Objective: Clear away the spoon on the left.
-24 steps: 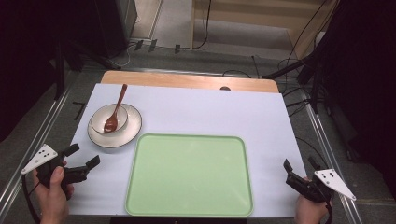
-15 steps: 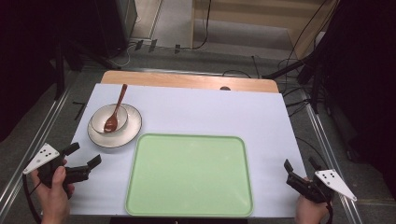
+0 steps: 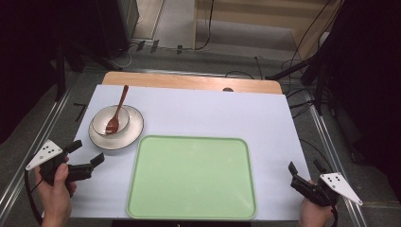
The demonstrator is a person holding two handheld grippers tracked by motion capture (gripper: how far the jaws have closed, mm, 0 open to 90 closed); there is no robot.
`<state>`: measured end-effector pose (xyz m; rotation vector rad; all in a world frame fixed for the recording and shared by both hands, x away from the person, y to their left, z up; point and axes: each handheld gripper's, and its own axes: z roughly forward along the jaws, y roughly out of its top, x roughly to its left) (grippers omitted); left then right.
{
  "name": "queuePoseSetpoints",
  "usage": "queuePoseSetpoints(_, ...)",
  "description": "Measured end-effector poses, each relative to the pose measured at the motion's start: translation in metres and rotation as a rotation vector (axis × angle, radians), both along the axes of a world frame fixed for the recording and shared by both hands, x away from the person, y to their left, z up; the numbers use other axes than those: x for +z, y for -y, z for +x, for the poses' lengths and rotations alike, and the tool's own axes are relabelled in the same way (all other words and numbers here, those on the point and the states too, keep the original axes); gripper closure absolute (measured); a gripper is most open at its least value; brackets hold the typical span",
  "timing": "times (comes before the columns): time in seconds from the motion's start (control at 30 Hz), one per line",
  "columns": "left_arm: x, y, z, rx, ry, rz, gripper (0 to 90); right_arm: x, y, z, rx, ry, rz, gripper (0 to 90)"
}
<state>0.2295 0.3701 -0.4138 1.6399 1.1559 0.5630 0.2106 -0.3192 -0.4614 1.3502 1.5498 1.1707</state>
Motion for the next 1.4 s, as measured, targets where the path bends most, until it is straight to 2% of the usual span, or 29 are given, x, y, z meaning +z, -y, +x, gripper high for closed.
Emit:
queuePoseSetpoints(0.13,0.005,0.003,0.004,-0.012,-0.013,0.018,0.0,0.000,0.000,0.000,0.000,0.000,0.000,13.2)
queuePoseSetpoints(0.37,0.017,0.005,0.012,-0.013,-0.016,0.027,0.0,0.001,-0.002,0.000,0.001,0.003,-0.003,13.2)
queuePoseSetpoints(0.6,0.029,0.009,0.025,-0.022,-0.026,0.033,0.0,0.000,-0.002,0.000,0.003,0.002,-0.003,13.2)
queuePoseSetpoints(0.8,0.034,0.010,0.033,-0.014,-0.024,0.028,0.0,0.000,-0.003,0.000,0.004,0.001,-0.006,13.2)
queuePoseSetpoints(1.1,0.043,0.010,0.046,-0.011,-0.043,0.026,0.0,0.000,-0.003,0.001,0.006,0.003,-0.009,13.2)
queuePoseSetpoints(1.4,0.046,0.012,0.055,-0.004,-0.050,0.057,0.0,0.001,-0.003,0.000,0.003,0.001,-0.004,13.2)
